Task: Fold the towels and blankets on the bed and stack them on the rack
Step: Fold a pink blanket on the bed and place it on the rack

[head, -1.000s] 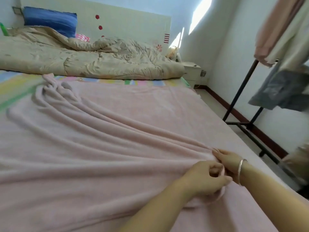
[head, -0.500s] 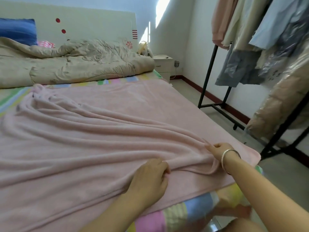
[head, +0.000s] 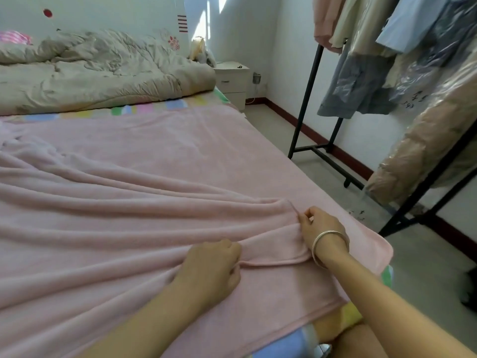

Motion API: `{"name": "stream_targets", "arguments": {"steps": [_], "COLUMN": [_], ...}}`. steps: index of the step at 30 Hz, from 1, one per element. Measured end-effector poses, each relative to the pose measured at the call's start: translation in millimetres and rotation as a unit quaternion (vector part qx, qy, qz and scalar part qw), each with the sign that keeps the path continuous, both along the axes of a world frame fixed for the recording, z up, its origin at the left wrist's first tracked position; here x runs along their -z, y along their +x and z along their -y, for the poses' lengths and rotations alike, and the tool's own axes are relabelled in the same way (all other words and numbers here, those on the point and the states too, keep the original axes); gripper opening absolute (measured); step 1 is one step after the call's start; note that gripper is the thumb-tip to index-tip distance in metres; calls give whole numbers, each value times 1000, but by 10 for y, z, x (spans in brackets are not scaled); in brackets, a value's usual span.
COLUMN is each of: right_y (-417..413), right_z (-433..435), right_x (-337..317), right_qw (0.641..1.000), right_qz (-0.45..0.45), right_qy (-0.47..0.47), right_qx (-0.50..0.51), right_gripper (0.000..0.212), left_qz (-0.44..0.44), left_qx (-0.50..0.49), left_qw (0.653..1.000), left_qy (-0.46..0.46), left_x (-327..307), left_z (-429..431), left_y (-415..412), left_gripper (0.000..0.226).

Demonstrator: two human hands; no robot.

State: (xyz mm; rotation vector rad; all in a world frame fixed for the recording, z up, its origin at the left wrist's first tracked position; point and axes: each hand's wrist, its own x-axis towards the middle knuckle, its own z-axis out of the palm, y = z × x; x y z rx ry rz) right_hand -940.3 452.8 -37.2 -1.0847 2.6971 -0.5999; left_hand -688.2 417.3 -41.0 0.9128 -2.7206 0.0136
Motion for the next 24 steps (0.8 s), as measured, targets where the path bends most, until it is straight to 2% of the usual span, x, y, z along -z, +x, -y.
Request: {"name": "stream_targets", "arguments": {"steps": [2, 3, 6, 8, 10, 13, 21, 24], "right_y": [-96, -169, -351, -498, -645, -890, -1353, -1501], "right_z": [19, 13, -37, -101, -158, -226, -405, -589], "right_x": [45, 65, 55, 26, -8, -32, -20, 57], "right_qw": [1000, 999, 996, 993, 990, 991, 989, 989], "right_qz": [13, 25, 65, 90, 107, 94, 105, 120], "right_qy": [0, -3, -16, -28, -40, -39, -30, -25], "right_qx": [-21, -30, -55, -67, -79, -89, -102, -86], "right_gripper": [27, 27, 24, 21, 21, 21, 20, 25], "left_qz": [17, 16, 24, 35, 43, 37, -76, -78], "left_qx": [6, 14, 15, 17, 33, 57, 61, 70], "left_qw": [988, 968, 885, 834, 820, 827, 792, 799], "left_qy": [155, 251, 465, 550, 569, 558, 603, 592], "left_x": [-95, -137, -211, -201, -182, -167, -64, -31], "left_z": [53, 69, 113, 85, 45, -66, -335, -444], "left_y": [-78, -133, -261, -388, -554, -851, -1263, -1440], "left_gripper": [14, 15, 10, 10, 5, 5, 6, 6]}}
